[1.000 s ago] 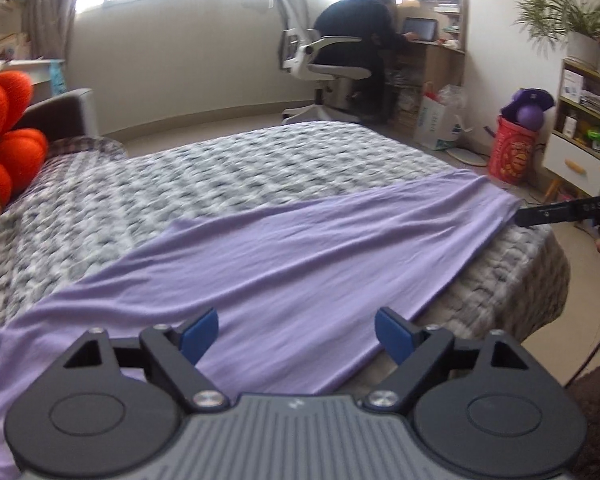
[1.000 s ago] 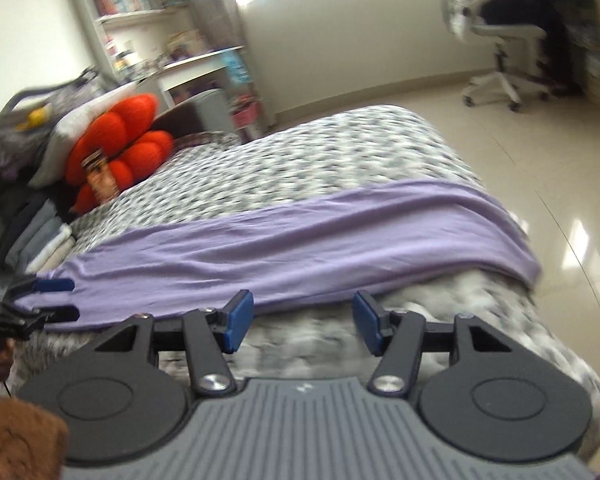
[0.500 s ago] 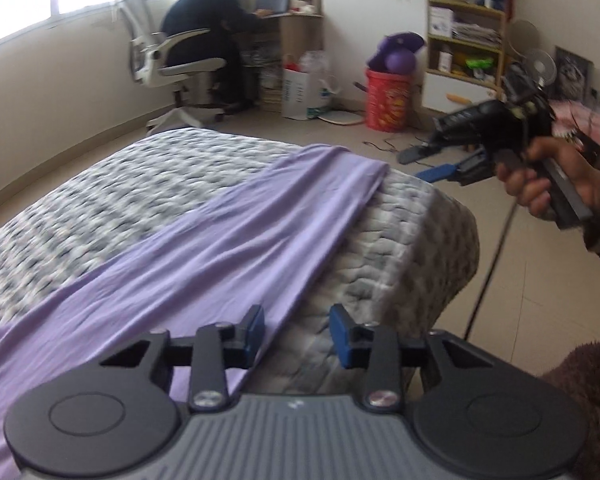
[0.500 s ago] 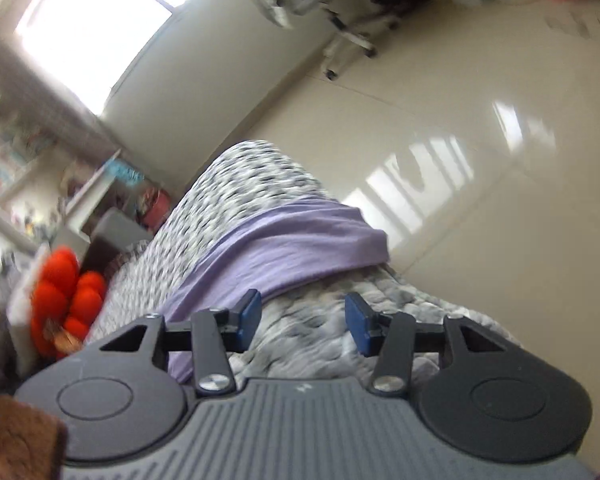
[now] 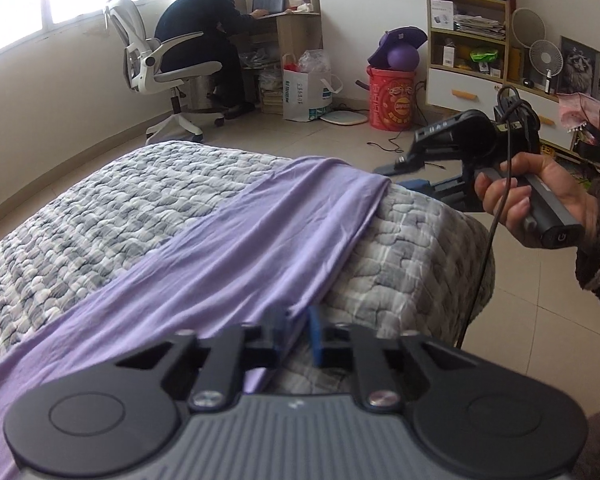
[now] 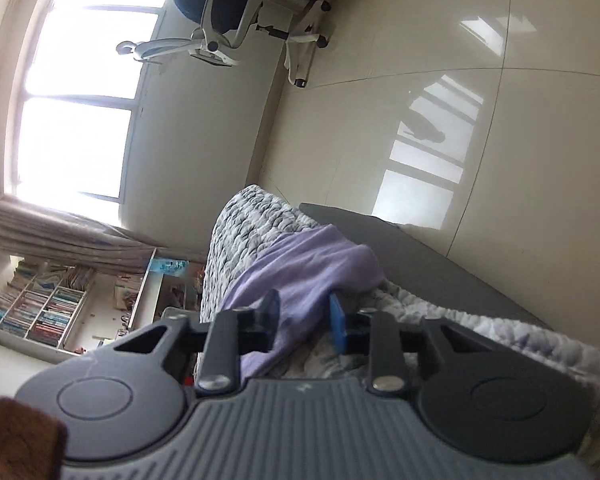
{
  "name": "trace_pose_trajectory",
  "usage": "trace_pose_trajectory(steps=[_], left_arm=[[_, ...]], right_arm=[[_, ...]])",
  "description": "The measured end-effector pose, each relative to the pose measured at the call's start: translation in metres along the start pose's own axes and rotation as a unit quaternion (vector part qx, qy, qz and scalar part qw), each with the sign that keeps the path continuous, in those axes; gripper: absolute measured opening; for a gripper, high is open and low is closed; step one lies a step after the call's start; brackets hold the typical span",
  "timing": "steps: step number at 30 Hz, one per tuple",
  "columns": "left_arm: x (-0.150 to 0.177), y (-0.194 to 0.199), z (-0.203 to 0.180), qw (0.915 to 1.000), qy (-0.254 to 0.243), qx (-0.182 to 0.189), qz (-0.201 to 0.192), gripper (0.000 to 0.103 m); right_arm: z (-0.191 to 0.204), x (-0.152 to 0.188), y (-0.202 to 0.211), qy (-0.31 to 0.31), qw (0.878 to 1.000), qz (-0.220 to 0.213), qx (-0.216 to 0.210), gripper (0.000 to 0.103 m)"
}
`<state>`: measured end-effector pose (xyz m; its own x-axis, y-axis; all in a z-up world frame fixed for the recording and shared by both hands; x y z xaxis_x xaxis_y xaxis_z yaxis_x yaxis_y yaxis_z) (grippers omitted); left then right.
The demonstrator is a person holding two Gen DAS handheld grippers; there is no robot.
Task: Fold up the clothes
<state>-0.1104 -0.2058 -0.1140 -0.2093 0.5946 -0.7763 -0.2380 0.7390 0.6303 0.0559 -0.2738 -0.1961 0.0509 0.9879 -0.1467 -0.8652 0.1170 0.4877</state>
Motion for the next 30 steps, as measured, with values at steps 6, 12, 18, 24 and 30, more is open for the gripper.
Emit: trace_pose_trajectory(steps=[6, 12, 18, 24, 30], left_arm=[[-0.013, 0.024, 0.002, 0.9988, 0.028, 0.020, -0.034, 0.002], [0.007, 0.007, -0.010, 0.9990, 0.015, 0.040, 0.006, 0.002], [0.006, 0.010, -0.008, 0.9982, 0.024, 0.055, 0.008, 0.003], [-0.013, 0.009, -0.009, 0.9943, 0.039, 0.098, -0.016, 0.032], [-0.041, -0.029, -0.018, 0.9900, 0.025, 0.134, -0.035, 0.033]], right_arm=[[0.018, -0.008, 0.028, 0.050, 0.998, -0.045, -0.005, 0.006], [0.006, -0.005, 0.029, 0.077, 0.995, -0.056, 0.035, 0.004], [-0.013, 0.002, 0.024, 0.085, 0.992, -0.056, 0.073, 0.011], [0.029, 0.008, 0.032, 0.198, 0.975, -0.069, 0.071, 0.017], [0.064, 0.024, 0.011, 0.290, 0.952, -0.074, 0.070, 0.043]])
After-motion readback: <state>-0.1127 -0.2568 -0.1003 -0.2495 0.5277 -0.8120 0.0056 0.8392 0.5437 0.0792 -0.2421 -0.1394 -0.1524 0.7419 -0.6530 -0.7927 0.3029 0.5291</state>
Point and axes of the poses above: each gripper's, at about its wrist camera, not at the fingertips, and y roughly against the way its jaws point, z to its left, x to its underside, the point moved 8 cm from there along -y, roughly the way its jaws point, and after that the axes turned 10 degrees about x, right-handed, at the moved point
